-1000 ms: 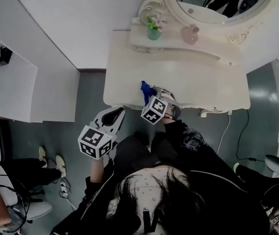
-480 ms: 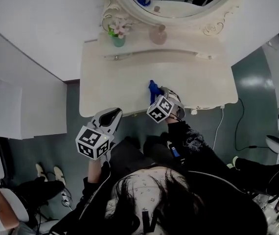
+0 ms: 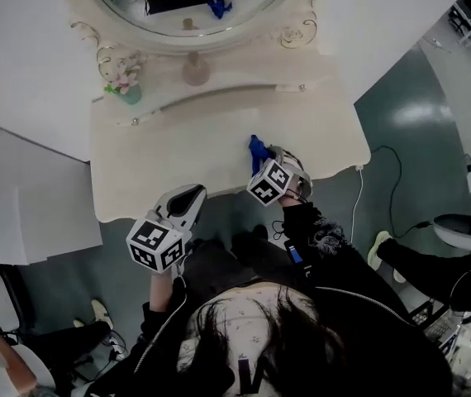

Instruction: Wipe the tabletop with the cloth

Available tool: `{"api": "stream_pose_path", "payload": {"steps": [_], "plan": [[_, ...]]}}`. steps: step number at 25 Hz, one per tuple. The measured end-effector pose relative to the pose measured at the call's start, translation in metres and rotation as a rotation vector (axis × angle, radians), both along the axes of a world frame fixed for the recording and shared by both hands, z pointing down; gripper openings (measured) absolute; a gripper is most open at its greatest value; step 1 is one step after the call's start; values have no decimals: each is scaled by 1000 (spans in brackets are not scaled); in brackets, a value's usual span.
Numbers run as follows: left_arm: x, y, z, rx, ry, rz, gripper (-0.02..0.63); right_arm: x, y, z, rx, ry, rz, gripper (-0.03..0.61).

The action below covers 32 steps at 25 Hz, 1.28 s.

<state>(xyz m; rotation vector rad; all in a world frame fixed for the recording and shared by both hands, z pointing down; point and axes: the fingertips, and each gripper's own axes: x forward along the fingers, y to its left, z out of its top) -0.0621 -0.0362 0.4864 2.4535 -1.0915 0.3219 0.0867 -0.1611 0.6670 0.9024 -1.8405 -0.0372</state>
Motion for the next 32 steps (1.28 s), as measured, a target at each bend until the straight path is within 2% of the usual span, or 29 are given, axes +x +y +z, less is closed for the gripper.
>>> {"api": "stream_pose_path", "payload": {"steps": [7,15,23,32], "plan": [[82,-19,2,2,9,49,2,98,-16,1,2,8,59,75],[143,-37,8,-6,-11,109,2,211,-39,3,56,55,176,74],[176,-36,3,-8,-31,155,2,298,-39,-2,54,64,303,74],[186,-38,5,-14,-41,160,2,346,-43,0,45,43,408,74]]}}
